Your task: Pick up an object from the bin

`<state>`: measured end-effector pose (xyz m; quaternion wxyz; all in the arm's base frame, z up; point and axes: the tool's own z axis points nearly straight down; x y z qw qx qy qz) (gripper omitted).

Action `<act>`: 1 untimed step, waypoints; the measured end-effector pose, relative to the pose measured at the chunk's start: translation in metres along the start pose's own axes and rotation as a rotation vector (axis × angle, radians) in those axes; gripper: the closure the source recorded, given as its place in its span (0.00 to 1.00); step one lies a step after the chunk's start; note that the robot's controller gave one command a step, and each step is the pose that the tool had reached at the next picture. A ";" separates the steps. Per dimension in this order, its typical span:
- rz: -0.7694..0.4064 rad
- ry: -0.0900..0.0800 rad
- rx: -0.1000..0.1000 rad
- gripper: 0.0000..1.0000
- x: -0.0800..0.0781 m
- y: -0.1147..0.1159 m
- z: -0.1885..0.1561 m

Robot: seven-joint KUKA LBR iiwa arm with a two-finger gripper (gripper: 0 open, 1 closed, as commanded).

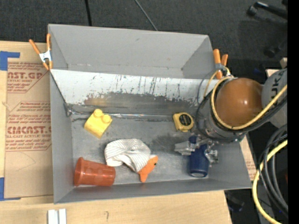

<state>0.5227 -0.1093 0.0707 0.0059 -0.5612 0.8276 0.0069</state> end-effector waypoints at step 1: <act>0.000 0.001 0.000 1.00 -0.001 0.000 0.000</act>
Offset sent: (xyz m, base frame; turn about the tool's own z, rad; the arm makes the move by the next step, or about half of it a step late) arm 0.0000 0.0001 0.0456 0.0000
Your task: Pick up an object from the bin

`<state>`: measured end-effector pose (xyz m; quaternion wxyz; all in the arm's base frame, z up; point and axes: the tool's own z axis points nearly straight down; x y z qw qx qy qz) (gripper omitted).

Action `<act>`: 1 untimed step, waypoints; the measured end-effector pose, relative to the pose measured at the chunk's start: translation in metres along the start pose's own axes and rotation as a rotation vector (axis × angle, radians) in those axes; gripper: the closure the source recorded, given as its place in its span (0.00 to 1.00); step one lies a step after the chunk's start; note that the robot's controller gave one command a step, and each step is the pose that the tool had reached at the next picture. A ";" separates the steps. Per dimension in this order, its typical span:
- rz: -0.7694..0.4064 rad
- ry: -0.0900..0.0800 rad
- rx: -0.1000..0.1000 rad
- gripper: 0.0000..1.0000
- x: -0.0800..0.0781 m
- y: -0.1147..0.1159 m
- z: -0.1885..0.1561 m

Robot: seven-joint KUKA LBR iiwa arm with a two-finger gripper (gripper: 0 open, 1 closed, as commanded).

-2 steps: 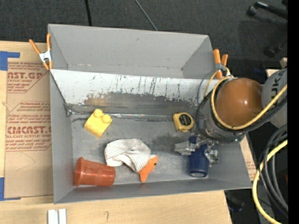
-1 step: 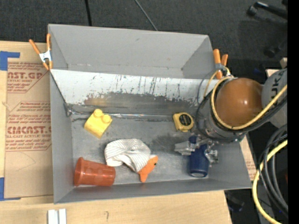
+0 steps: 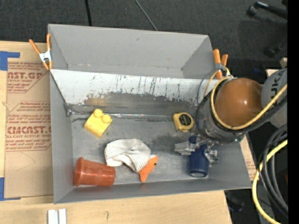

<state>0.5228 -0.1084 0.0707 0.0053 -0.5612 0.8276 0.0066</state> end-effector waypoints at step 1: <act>-0.003 0.003 -0.001 1.00 -0.001 0.001 -0.004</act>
Offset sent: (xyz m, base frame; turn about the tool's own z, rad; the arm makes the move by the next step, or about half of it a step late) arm 0.0000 0.0001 0.1049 -0.0001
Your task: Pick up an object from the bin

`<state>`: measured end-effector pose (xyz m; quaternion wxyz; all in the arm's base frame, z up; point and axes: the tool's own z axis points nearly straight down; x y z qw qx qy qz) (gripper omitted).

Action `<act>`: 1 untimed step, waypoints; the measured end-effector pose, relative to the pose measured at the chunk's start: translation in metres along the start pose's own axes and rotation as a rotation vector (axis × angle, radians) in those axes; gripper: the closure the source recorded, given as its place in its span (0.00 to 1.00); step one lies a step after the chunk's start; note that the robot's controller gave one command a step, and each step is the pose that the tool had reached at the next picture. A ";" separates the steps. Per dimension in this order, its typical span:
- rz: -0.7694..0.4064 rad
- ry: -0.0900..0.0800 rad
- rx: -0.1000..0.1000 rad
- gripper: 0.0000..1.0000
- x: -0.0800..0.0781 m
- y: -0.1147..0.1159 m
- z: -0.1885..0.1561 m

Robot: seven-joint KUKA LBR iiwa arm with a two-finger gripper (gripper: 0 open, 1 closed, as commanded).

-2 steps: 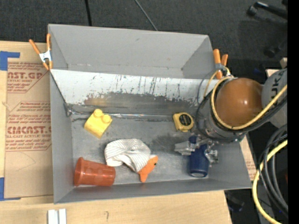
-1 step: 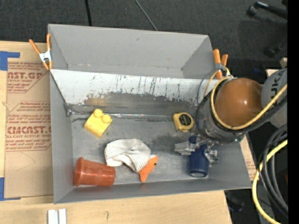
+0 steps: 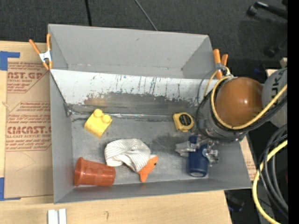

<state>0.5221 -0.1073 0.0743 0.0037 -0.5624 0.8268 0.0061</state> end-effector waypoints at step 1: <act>0.002 0.008 -0.006 1.00 0.002 0.001 -0.017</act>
Offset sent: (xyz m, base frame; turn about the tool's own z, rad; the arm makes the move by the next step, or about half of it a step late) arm 0.0000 0.0000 0.0323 -0.0001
